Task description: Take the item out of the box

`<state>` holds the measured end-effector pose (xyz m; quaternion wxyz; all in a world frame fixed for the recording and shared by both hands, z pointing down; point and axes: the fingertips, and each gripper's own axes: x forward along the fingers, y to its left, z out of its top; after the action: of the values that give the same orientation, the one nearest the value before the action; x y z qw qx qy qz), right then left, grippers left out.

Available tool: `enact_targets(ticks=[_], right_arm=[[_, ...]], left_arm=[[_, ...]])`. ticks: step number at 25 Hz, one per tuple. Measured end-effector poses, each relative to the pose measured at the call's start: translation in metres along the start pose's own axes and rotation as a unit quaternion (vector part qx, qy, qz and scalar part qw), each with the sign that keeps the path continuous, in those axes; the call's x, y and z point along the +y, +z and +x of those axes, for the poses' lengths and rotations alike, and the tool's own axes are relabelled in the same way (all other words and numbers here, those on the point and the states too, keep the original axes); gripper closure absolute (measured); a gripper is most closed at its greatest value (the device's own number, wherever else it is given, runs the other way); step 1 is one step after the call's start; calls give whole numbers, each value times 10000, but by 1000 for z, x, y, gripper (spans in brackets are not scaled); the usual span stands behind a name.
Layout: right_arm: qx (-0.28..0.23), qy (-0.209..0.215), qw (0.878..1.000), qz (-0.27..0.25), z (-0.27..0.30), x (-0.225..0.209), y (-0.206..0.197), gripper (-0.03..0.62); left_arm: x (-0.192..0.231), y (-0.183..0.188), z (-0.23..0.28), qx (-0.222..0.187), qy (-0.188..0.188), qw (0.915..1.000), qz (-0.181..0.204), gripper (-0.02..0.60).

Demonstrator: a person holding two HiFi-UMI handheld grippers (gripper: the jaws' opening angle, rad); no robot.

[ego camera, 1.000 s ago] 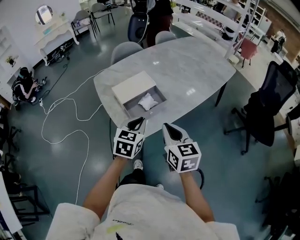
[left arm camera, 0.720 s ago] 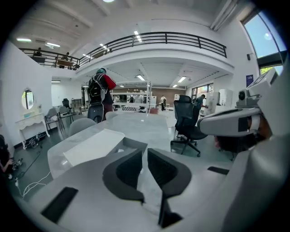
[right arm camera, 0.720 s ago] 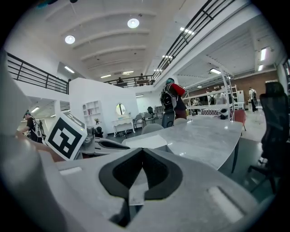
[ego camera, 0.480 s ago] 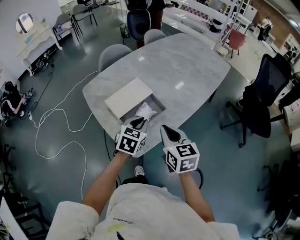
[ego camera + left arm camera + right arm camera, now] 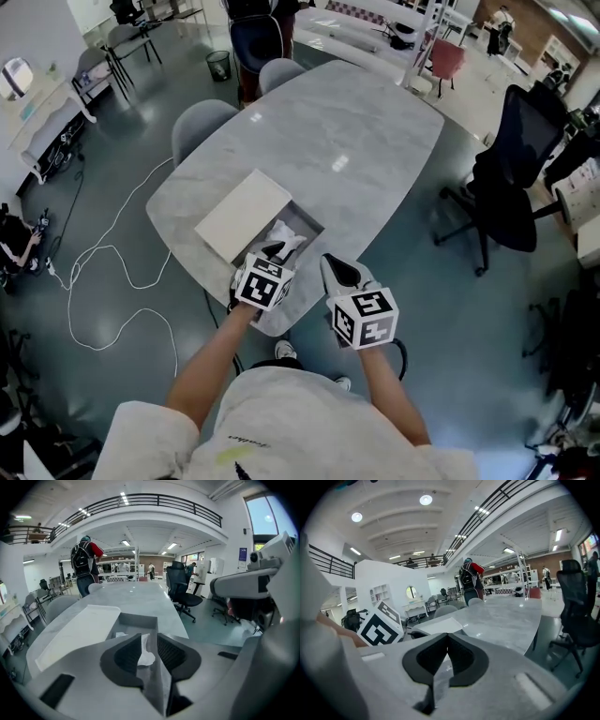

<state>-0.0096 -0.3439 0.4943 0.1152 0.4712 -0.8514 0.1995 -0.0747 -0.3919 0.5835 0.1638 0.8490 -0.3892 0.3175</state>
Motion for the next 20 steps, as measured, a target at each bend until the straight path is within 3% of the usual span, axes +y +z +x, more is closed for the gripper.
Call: enact_targets(ticks=[7,20], right_arm=[[73,-336,9992,190,11,-19,-4,589],[226,-493,9982,249,23,-26,-11,589]], left_arm=[[13,-5,32,310,-105,9993,205,485],[20,-22,67,807,-116,9956,455,478]])
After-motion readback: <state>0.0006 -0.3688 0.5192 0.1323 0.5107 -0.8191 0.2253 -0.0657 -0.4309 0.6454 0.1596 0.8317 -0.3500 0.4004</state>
